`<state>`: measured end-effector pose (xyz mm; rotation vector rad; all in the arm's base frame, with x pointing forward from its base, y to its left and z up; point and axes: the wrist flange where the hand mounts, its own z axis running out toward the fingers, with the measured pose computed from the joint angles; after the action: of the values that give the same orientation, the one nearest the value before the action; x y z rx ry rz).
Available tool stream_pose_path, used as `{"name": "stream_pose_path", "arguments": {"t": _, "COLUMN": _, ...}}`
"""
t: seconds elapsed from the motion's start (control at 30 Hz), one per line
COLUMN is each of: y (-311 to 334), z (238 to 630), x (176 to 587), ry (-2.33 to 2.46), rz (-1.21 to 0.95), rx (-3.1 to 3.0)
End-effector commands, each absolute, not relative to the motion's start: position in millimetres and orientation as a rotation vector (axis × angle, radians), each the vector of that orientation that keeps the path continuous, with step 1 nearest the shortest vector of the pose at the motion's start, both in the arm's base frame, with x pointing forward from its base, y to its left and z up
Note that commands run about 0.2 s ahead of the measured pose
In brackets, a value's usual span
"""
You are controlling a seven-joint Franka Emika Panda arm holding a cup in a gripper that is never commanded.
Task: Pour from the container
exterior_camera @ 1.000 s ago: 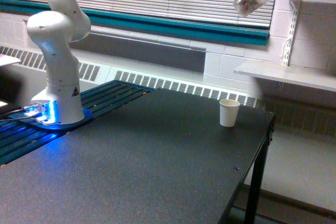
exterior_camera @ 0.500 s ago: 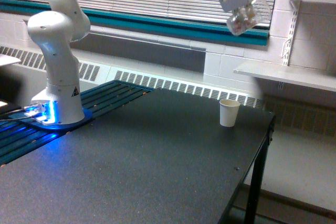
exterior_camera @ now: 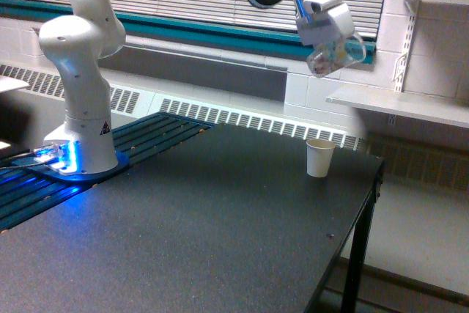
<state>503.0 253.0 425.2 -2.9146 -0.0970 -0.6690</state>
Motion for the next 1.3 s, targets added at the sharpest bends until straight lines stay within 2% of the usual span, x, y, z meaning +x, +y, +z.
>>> {"name": "stream_pose_path", "arguments": {"t": 0.03, "y": 267.1, "z": 410.8, "x": 493.7, "ry": -0.185, "rz": -0.641, "rx": -2.923}}
{"name": "stream_pose_path", "arguments": {"t": 0.9, "y": 252.0, "z": 358.3, "x": 470.9, "ry": -0.295, "rz": -0.524, "rx": -3.043}}
{"name": "stream_pose_path", "arguments": {"t": 1.3, "y": 251.3, "z": 334.0, "x": 474.1, "ry": -0.282, "rz": -0.434, "rx": -3.111}}
